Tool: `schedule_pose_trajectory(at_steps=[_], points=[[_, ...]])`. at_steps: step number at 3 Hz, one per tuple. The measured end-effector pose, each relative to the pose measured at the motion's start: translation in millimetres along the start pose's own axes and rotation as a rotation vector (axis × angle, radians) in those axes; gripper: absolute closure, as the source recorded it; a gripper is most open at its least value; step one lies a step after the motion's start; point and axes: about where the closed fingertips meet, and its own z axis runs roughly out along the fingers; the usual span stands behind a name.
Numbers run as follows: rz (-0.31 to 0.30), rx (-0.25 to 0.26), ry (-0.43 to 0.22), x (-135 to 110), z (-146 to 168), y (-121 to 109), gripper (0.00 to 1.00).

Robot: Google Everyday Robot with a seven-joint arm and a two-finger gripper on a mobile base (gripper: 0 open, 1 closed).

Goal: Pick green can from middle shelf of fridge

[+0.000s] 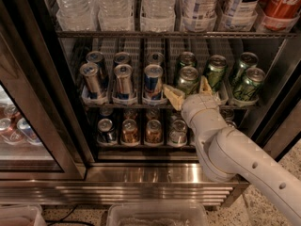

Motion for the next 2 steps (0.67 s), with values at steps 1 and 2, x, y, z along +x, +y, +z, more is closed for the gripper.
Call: schedule_pose_trajectory(at_steps=[1, 2], points=[[0.000, 0.000, 0.000, 0.0, 0.0, 0.0, 0.38], [0.000, 0.000, 0.000, 0.0, 0.0, 0.0, 0.61]])
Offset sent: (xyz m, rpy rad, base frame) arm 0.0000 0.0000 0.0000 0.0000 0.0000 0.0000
